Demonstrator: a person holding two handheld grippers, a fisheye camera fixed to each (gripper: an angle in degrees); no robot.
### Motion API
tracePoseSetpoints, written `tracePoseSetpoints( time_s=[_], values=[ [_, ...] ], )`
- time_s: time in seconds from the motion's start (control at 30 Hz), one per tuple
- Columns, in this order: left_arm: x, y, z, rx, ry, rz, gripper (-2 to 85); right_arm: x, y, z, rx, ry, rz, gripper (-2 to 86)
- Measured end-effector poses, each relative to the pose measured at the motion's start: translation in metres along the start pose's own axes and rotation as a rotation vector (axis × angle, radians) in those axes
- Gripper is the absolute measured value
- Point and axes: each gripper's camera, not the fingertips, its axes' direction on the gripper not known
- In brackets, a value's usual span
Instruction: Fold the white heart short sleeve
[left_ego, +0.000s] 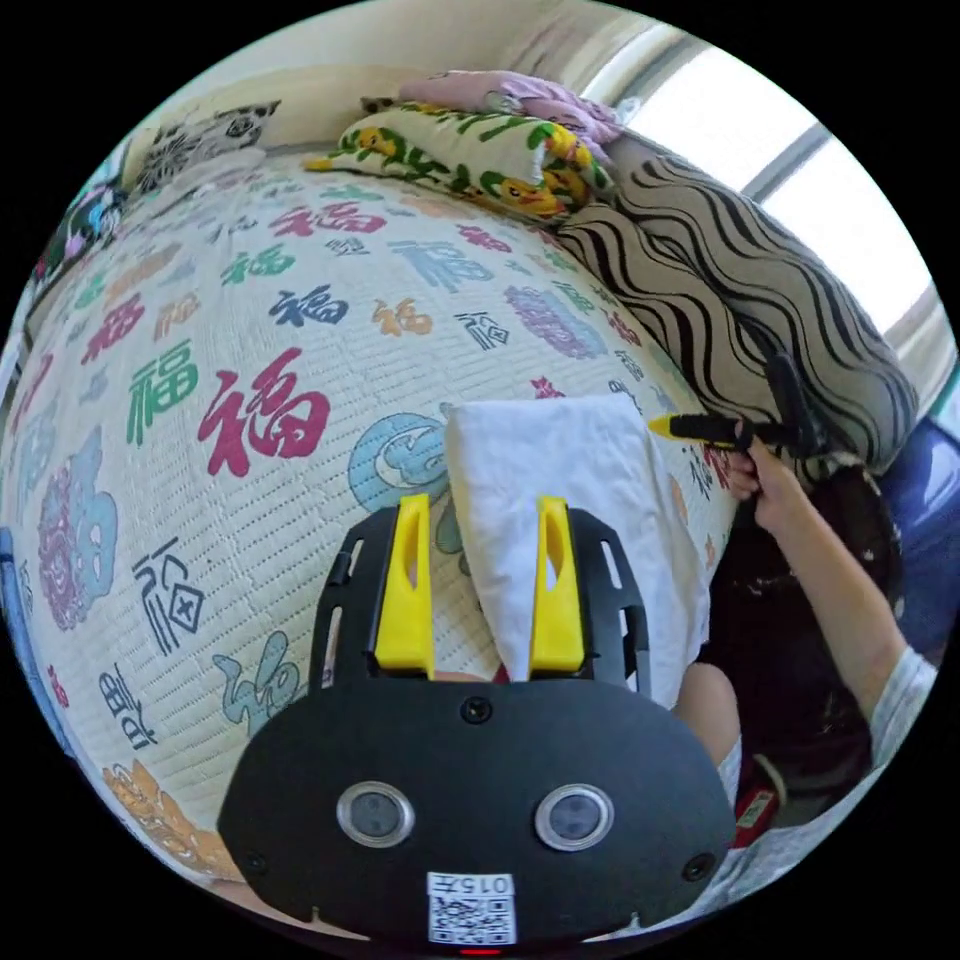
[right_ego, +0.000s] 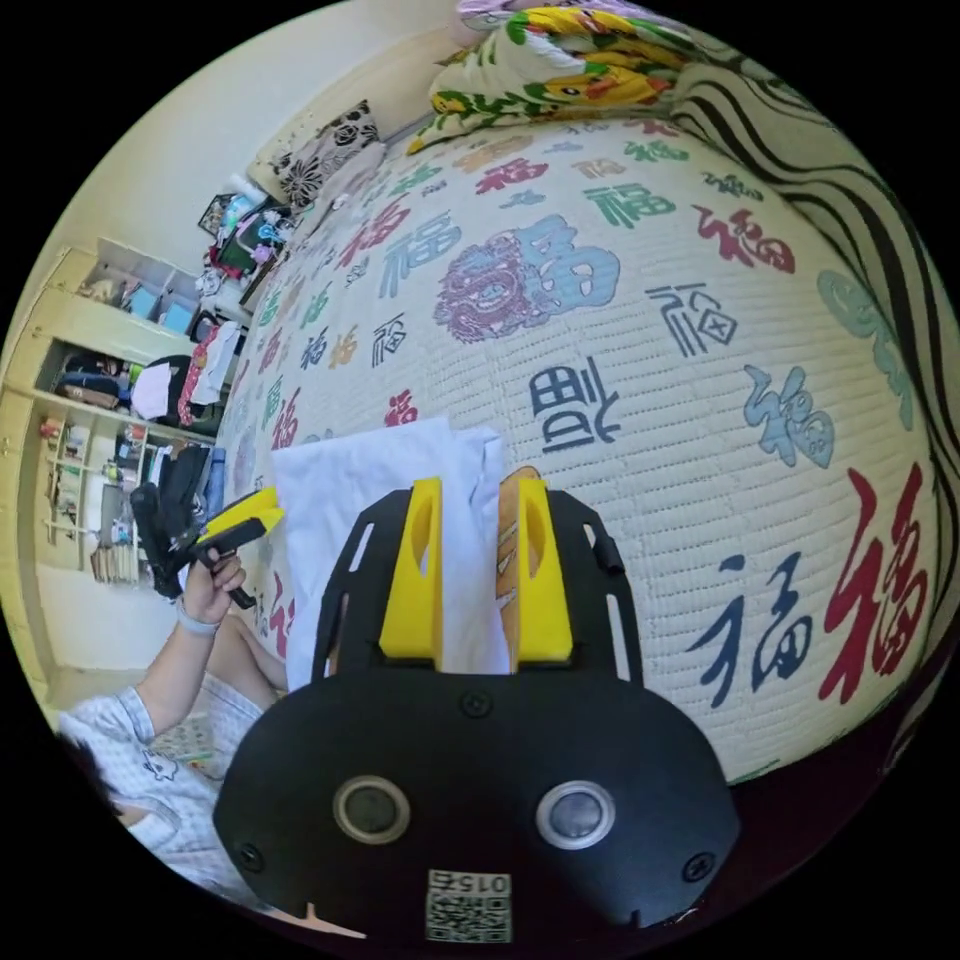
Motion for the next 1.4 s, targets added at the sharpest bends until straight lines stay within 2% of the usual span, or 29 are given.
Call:
tracePoseSetpoints(
  time_s=[0.1, 0.17, 0.27, 0.3, 0.4, 0.5, 0.57, 0.63, 0.77, 0.83, 0.9, 0.97, 1.0, 1.07, 1.13, 1.2, 1.23, 1.3, 1.4],
  values=[
    [-0.028, -0.023, 0.010, 0.042, 0.113, -0.092, 13.6, 0.012, -0.009, 0.005, -0.017, -0.091, 0.061, 12.8],
    [-0.035, -0.035, 0.021, 0.019, 0.144, -0.083, 12.3, 0.013, -0.013, 0.004, -0.017, -0.152, 0.063, 10.4],
    [-0.047, -0.049, 0.022, -0.012, 0.143, -0.082, 3.7, 0.005, -0.018, 0.007, -0.084, -0.246, 0.008, 4.4],
    [-0.052, -0.054, 0.013, -0.001, 0.217, -0.078, 2.9, 0.003, -0.020, 0.006, -0.094, -0.244, 0.005, 3.8],
    [-0.056, -0.068, -0.018, 0.068, 0.244, -0.003, 2.2, -0.014, -0.030, -0.002, -0.105, -0.158, -0.071, 2.7],
    [-0.064, -0.092, -0.032, 0.108, 0.150, 0.017, 2.6, -0.032, -0.043, -0.009, -0.034, -0.129, -0.089, 2.9],
    [-0.074, -0.106, -0.025, 0.065, 0.074, -0.006, 3.7, -0.042, -0.050, -0.003, -0.054, -0.045, -0.068, 4.2],
    [-0.087, -0.109, -0.016, -0.055, 0.052, -0.086, 10.6, -0.046, -0.048, 0.001, -0.115, 0.074, -0.044, 6.6],
    [-0.089, -0.060, -0.048, -0.027, 0.124, -0.095, 14.0, -0.046, 0.008, -0.034, -0.092, 0.062, -0.139, 8.9],
    [-0.094, -0.003, -0.053, -0.047, 0.271, -0.166, 14.5, -0.035, 0.047, -0.044, -0.114, 0.060, -0.128, 10.4],
    [-0.095, 0.033, -0.046, -0.083, 0.393, -0.245, 14.6, -0.020, 0.088, -0.044, -0.157, 0.041, -0.070, 12.4],
    [-0.095, 0.055, -0.046, -0.027, 0.450, -0.305, 14.2, -0.002, 0.134, -0.037, -0.210, -0.051, 0.024, 12.9],
    [-0.095, 0.060, -0.048, 0.010, 0.481, -0.341, 13.8, 0.001, 0.143, -0.035, -0.210, -0.075, 0.046, 12.8],
    [-0.087, 0.054, -0.042, -0.031, 0.533, -0.321, 13.2, 0.010, 0.165, -0.038, -0.122, -0.132, 0.129, 9.4],
    [-0.070, 0.041, -0.030, -0.131, 0.486, -0.241, 9.4, 0.013, 0.168, -0.031, -0.165, -0.220, 0.157, 5.3],
    [-0.062, 0.031, -0.030, -0.167, 0.351, -0.177, 3.8, 0.013, 0.170, -0.022, -0.192, -0.283, 0.177, 3.3],
    [-0.061, 0.026, -0.034, -0.183, 0.346, -0.143, 1.3, 0.014, 0.172, -0.019, -0.194, -0.304, 0.205, 2.5],
    [-0.066, 0.023, -0.051, -0.169, 0.397, -0.126, 0.3, 0.015, 0.177, -0.021, -0.179, -0.341, 0.262, 1.7],
    [-0.078, 0.025, -0.101, -0.114, 0.358, -0.065, -0.2, -0.003, 0.193, -0.030, -0.213, -0.357, 0.223, 1.1]
  ],
)
